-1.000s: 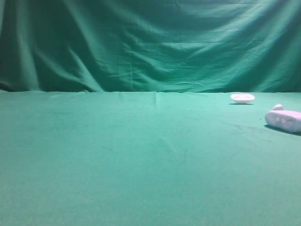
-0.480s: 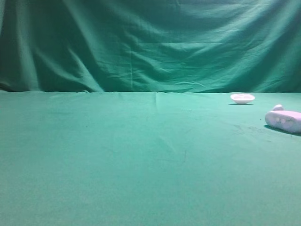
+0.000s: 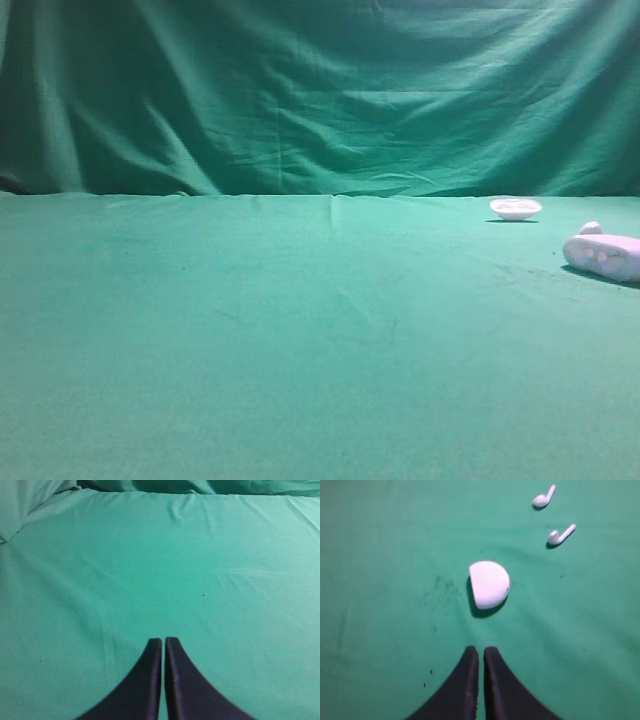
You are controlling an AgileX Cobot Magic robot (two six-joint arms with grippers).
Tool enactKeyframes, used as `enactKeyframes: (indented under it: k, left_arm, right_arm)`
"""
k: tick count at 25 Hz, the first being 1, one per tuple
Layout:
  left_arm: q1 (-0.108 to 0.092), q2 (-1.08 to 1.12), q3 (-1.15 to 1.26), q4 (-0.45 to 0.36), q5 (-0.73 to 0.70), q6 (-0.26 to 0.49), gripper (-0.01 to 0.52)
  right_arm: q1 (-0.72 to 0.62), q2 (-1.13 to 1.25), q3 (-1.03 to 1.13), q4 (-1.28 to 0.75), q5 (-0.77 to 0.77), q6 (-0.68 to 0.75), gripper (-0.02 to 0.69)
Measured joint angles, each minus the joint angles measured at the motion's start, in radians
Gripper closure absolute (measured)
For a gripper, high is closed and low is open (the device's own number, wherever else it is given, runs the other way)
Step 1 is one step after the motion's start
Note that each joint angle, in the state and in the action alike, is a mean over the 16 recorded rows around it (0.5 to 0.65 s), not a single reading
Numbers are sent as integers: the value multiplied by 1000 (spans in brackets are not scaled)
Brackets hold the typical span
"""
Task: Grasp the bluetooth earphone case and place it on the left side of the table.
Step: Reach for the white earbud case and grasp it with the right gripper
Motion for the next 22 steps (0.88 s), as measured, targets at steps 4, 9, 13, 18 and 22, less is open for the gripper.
enactKeyframes:
  k: [4,9,13,18,22]
  left_arm:
    - [0,0,0,0,0,0,514]
    - [0,0,0,0,0,0,514]
    - [0,0,0,0,0,0,514]
    - [0,0,0,0,0,0,514]
    - [0,0,0,0,0,0,514]
  right_arm:
    - [55,168,-102,-97,40,40,643]
    - [106,367,-214,-196,48,106,514]
    - [122,493,-277,-225,36,123,368]
    - [128,626,-336,-232,19,125,202]
    - [128,703,-366,-235,6,125,123]
